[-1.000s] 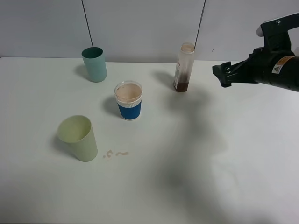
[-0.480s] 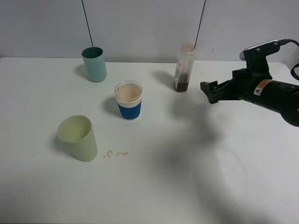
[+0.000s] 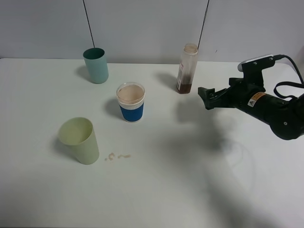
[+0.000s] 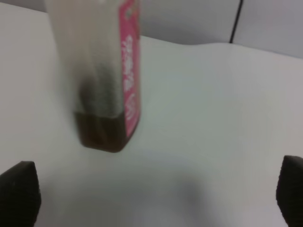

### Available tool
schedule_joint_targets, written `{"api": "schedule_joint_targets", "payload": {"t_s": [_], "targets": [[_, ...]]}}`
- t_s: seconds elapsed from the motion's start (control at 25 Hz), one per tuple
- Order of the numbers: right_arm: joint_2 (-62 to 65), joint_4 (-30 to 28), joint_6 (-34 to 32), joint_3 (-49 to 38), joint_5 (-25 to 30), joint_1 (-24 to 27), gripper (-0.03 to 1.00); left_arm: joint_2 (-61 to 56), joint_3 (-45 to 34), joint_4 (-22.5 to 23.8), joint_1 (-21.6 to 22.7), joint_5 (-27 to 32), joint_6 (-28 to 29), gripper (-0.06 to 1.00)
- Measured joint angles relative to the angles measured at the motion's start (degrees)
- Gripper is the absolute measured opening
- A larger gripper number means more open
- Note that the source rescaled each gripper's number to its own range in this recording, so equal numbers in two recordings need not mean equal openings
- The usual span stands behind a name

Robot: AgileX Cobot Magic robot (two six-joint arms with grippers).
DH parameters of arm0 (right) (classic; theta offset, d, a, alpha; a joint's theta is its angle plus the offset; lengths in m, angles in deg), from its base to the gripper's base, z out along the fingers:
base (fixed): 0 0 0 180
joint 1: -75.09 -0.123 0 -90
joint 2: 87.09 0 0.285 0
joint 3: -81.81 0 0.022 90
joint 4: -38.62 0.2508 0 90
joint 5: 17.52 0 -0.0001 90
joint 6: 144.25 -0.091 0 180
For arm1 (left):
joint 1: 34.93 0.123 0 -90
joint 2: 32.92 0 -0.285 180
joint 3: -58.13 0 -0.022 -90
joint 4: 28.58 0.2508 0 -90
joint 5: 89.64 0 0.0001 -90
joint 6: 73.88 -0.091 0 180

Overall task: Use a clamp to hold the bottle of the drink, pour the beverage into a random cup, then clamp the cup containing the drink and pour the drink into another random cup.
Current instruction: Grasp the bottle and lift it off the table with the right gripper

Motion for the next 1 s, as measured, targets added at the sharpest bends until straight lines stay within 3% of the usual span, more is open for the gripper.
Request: {"api": "schedule_joint_targets", "payload": {"t_s": [0.32, 1.0], "targets": [[-7.4, 2.0, 0.5, 0.1, -9.2, 0.0, 1.0, 0.0, 0.0, 0.0, 0.0, 0.0, 0.0, 0.93], [-9.6, -0.6, 1.0, 7.2, -8.5, -1.5, 1.0, 0.0, 0.0, 0.0, 0.0, 0.0, 0.0, 0.93]]}}
